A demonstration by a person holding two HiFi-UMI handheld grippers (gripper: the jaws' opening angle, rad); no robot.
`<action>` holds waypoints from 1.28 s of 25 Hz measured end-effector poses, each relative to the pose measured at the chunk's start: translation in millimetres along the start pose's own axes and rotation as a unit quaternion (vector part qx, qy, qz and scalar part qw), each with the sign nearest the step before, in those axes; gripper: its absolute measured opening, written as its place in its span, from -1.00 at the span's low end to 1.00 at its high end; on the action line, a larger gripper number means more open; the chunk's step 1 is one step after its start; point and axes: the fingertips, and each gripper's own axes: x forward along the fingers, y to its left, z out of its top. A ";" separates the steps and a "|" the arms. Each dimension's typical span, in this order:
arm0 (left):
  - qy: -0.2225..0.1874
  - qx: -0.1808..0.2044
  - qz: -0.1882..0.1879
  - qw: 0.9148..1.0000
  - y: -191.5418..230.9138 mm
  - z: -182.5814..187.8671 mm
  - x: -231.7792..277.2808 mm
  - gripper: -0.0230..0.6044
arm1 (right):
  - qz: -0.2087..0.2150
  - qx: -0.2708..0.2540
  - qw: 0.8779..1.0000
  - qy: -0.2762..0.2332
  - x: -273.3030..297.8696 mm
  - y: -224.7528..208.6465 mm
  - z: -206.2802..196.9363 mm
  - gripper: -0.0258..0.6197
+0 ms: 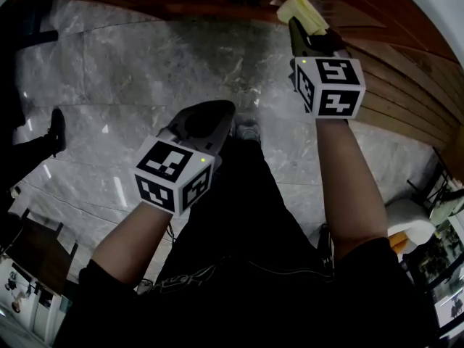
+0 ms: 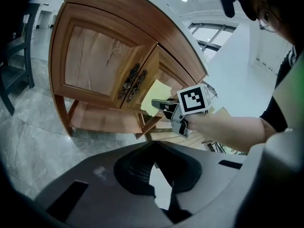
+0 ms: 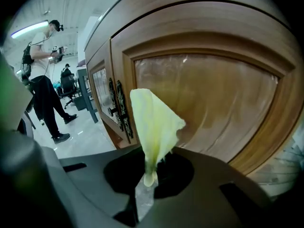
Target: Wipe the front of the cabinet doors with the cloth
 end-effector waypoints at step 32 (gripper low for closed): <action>0.058 0.061 -0.045 0.995 -87.7 -13.0 59.2 -0.91 | -0.140 0.093 0.986 -0.015 -94.2 -147.8 -68.7 -0.79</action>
